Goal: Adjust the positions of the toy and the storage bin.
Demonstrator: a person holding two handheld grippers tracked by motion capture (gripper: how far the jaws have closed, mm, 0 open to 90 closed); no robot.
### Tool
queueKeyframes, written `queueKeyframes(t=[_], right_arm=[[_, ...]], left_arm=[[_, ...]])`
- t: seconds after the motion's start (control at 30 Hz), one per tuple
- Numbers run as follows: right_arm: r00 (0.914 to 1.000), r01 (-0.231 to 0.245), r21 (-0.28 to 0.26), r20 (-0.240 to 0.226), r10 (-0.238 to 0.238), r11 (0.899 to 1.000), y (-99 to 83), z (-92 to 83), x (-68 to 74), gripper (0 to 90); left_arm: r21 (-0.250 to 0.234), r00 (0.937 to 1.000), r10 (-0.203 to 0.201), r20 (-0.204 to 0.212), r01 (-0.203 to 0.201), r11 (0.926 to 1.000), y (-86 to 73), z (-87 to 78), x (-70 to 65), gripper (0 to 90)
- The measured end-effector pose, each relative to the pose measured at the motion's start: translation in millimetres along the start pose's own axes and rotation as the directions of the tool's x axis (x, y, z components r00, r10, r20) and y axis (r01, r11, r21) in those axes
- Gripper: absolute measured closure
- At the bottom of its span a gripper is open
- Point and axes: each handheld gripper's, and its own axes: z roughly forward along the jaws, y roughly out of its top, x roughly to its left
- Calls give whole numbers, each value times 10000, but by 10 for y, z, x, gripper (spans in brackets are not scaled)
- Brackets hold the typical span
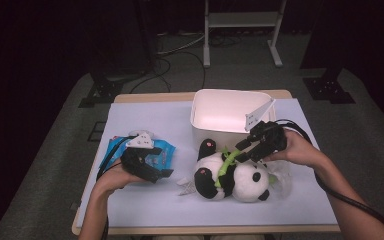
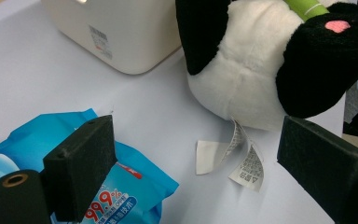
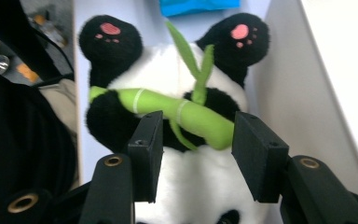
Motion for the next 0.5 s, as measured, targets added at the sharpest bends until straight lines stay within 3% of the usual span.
queueKeyframes(t=[0.5], right_arm=[[9995, -146, 475, -290, 159, 9988, 24, 183, -65, 504]], left_arm=[[57, 9999, 56, 92, -57, 10000, 5, 15, 13, 106]])
